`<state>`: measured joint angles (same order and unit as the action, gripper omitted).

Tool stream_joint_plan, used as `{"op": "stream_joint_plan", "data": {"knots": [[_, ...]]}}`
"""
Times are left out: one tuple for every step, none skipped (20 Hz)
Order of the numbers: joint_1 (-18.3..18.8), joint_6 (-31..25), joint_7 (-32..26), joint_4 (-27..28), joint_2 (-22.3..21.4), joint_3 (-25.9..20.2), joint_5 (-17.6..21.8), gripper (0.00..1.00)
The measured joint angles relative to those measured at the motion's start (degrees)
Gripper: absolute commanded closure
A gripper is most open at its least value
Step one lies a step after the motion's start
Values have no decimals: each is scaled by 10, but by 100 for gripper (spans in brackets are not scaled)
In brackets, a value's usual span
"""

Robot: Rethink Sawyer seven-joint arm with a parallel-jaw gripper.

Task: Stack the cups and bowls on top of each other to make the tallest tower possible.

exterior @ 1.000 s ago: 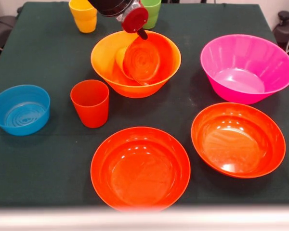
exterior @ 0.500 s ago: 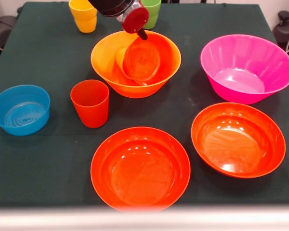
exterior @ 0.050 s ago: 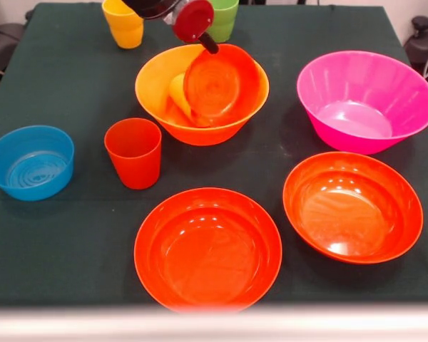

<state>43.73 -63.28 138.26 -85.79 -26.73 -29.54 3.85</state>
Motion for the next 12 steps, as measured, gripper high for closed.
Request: {"op": "stream_joint_plan", "data": {"knots": [[2, -8, -1, 2, 1, -3, 0, 100], [7, -33, -3, 11, 3, -10, 0, 100], [9, -47, -3, 16, 3, -14, 0, 100], [10, -55, -3, 19, 4, -17, 0, 100], [14, -74, -3, 25, 4, -25, 0, 100], [15, -80, -3, 26, 4, -28, 0, 100], [17, -87, -3, 29, 4, -33, 0, 100], [18, -95, -3, 31, 4, -37, 0, 100], [19, -97, -3, 32, 4, -39, 0, 100], [20, -100, -3, 33, 4, -42, 0, 100], [20, -100, -3, 34, 4, -43, 0, 100], [22, -101, -4, 38, 6, -47, 1, 100]]}}
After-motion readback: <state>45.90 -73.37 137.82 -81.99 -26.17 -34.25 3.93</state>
